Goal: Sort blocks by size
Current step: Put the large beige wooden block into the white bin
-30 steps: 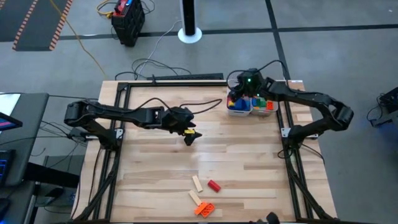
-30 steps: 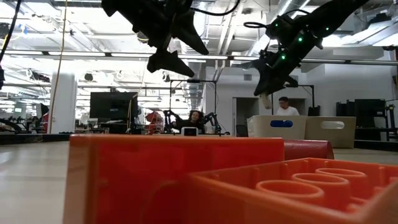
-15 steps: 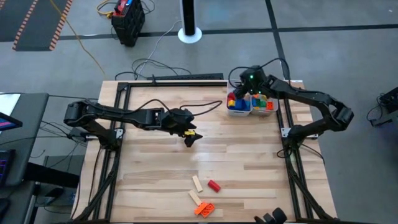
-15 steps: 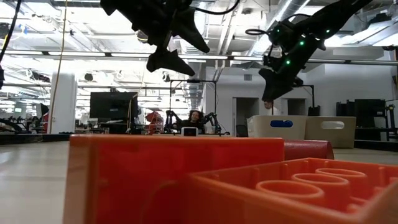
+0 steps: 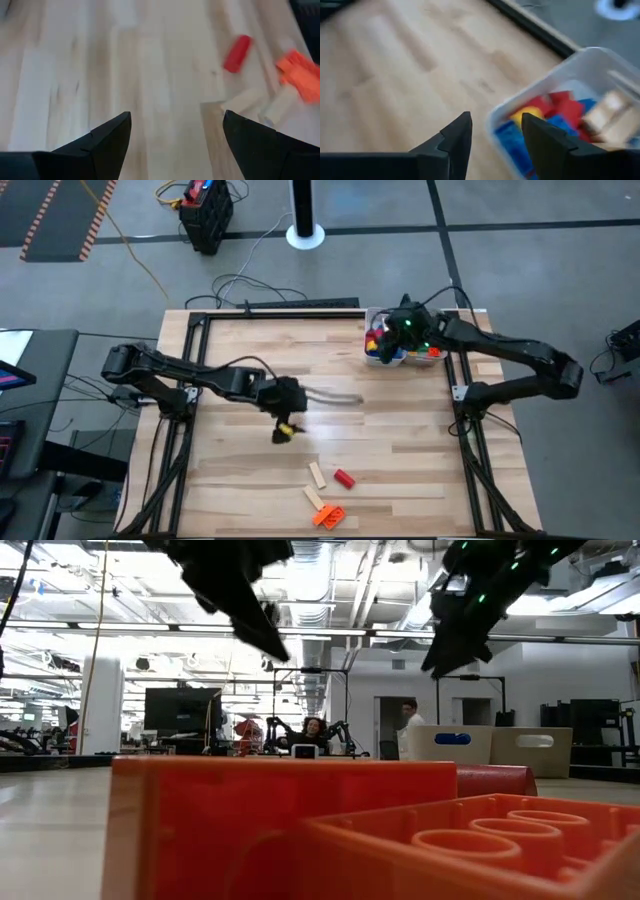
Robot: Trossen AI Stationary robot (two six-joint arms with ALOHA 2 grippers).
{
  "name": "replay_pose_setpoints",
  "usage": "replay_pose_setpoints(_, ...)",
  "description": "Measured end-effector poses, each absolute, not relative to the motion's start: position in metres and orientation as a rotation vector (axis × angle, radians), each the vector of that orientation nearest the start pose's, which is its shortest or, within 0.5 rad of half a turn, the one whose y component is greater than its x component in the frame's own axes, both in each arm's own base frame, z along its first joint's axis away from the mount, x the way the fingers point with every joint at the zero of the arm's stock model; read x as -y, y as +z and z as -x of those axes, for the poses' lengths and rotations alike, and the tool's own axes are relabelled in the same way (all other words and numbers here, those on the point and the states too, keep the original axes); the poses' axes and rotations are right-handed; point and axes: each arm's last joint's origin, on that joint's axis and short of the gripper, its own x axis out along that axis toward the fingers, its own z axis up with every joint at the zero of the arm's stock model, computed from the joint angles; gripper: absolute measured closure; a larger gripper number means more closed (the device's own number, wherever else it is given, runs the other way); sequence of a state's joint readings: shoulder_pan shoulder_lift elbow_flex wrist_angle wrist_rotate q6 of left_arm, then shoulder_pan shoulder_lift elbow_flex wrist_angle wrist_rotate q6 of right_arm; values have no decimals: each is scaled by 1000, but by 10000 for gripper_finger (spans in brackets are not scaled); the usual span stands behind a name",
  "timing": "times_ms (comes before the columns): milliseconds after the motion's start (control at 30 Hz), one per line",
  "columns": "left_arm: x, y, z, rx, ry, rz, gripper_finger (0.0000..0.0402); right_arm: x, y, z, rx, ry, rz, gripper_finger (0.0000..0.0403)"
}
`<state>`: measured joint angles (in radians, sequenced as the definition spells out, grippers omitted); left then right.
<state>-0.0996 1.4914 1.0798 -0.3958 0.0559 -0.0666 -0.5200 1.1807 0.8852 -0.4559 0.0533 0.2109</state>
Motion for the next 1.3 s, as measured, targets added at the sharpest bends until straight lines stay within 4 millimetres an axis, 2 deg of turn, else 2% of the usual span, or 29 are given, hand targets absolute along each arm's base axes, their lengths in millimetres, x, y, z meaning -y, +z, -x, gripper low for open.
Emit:
replay_pose_setpoints(67,44,256,-314,-771,-198,-76,98,111,276,-203,-664,-550,-388,205)
replay_pose_setpoints(167,58,252,-321,-717,-267,-166,98,99,288,-187,-647,-519,-452,211)
replay_pose_setpoints(400,81,213,-352,-665,-372,-154,98,71,311,-151,-571,-497,-509,225)
replay_pose_setpoints(600,91,186,-365,-661,-478,-153,114,57,320,-130,-528,-471,-506,236)
replay_pose_setpoints(867,113,145,-372,-676,-619,-232,131,53,318,-122,-567,-480,-520,250)
replay_pose_setpoints(1067,121,141,-371,-667,-612,-294,132,53,318,-122,-567,-479,-523,256)
replay_pose_setpoints(1300,119,131,-364,-717,-607,-344,134,53,318,-122,-564,-474,-521,259)
